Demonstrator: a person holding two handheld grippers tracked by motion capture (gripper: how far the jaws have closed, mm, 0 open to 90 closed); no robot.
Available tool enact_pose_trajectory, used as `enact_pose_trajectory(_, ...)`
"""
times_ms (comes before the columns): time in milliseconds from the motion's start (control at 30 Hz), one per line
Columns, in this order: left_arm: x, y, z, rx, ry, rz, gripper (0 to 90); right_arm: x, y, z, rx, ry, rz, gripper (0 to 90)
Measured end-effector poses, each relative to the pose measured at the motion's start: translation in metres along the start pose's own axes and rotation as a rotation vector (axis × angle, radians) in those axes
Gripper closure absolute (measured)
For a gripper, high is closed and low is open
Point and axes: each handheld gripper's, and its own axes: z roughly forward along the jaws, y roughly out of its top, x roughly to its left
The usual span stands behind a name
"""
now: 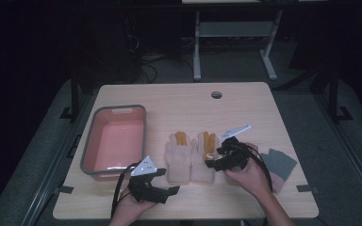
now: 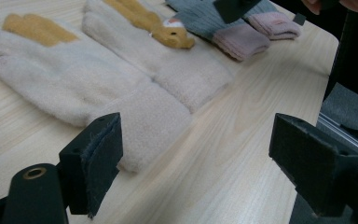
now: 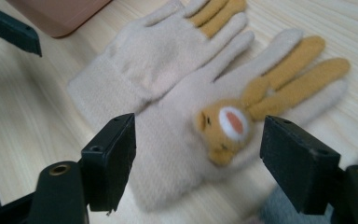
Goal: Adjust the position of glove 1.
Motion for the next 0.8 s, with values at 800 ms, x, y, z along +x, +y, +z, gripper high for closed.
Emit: enact_pose_trajectory(800,-0.001,-0.002,0.001,0.015,-0.005,0.003,17.2,-0.012,0.016,0.052,0.186,-0.1,-0.024,48.8)
